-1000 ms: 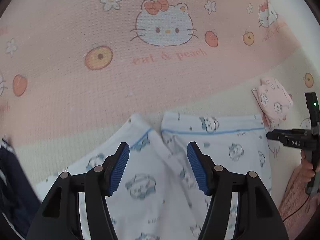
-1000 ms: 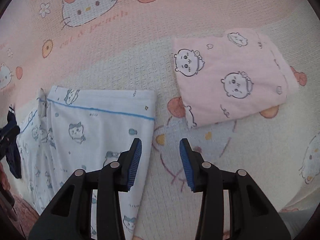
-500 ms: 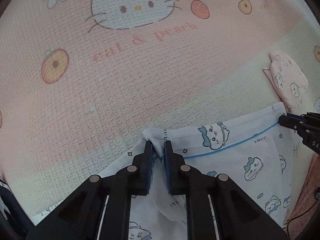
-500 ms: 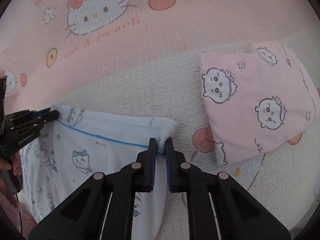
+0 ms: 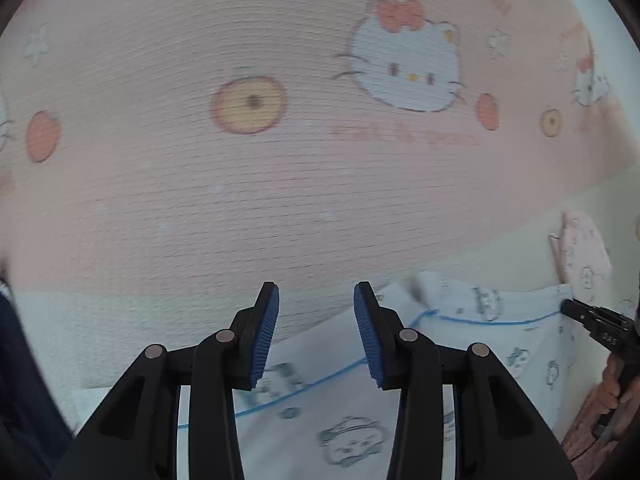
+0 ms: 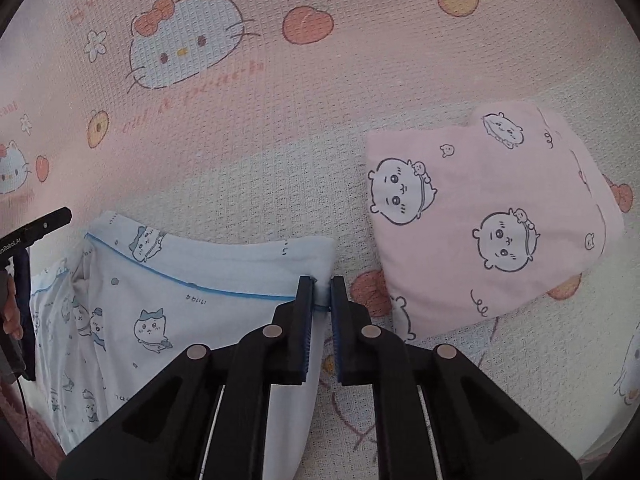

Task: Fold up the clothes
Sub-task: 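Pinch the pants waistband edge with both grippers beside the pink garment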

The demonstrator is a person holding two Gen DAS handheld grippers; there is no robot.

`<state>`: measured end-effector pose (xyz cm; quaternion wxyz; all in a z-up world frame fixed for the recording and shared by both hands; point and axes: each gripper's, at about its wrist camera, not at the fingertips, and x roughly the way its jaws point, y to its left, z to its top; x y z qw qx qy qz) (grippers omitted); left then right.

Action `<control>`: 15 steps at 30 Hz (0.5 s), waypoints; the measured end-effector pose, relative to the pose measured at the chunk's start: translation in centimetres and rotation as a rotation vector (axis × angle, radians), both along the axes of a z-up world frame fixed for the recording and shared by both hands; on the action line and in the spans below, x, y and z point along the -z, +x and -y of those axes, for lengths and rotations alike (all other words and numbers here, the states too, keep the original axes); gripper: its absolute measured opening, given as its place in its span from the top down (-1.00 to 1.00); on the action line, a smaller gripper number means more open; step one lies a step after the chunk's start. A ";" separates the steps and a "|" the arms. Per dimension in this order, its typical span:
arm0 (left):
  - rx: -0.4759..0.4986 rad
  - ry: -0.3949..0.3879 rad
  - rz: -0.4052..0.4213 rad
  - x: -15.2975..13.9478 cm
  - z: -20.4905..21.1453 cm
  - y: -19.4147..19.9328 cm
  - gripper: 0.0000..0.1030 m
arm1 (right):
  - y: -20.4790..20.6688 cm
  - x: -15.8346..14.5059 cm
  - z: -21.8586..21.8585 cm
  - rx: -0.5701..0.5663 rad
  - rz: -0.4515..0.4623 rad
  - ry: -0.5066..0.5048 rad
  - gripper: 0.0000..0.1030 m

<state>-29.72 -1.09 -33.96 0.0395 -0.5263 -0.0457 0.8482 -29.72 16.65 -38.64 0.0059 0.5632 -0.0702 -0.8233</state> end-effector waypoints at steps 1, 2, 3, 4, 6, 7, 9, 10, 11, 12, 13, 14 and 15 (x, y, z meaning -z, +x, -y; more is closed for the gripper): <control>-0.016 -0.042 0.012 0.3 1.0 0.3 0.20 | 0.0 0.2 0.1 0.001 0.005 0.001 0.65; -0.041 -0.082 0.022 0.9 2.0 0.5 0.20 | -0.1 0.5 0.2 0.001 0.011 0.001 0.57; -0.070 -0.117 0.033 1.5 3.1 0.8 0.20 | -0.1 0.7 0.3 0.002 0.016 0.002 0.58; -0.126 -0.106 0.049 1.8 4.7 1.7 0.20 | -0.2 0.9 0.5 0.003 0.022 0.002 0.58; -0.237 -0.084 0.080 2.4 7.9 3.4 0.20 | 0.1 -0.1 0.9 0.006 -0.027 0.047 0.58; -0.279 -0.058 0.088 2.6 9.4 4.3 0.20 | 0.3 -1.0 1.2 0.002 -0.060 0.058 0.58; -0.317 -0.005 0.109 3.5 11.6 5.5 0.20 | 0.4 -2.0 1.7 -0.014 -0.078 0.008 0.55; -0.326 0.019 0.118 4.0 12.4 6.1 0.20 | 0.2 -1.8 2.2 -0.028 -0.064 -0.029 0.52; -0.316 0.037 0.103 4.0 12.5 6.3 0.20 | -0.1 -1.5 2.6 -0.037 -0.047 -0.046 0.51; -0.306 0.056 0.088 4.0 12.6 6.5 0.20 | -0.2 -0.9 3.1 -0.037 -0.026 -0.032 0.51; -0.296 0.073 0.074 4.0 12.7 6.7 0.20 | -0.3 -0.2 3.3 -0.034 -0.001 -0.016 0.51; -0.292 0.071 0.067 4.0 12.7 6.7 0.20 | -0.2 0.3 3.4 -0.026 0.020 -0.014 0.51; -0.308 0.048 0.061 3.9 12.7 6.8 0.20 | 0.1 0.4 3.3 -0.017 0.029 -0.023 0.51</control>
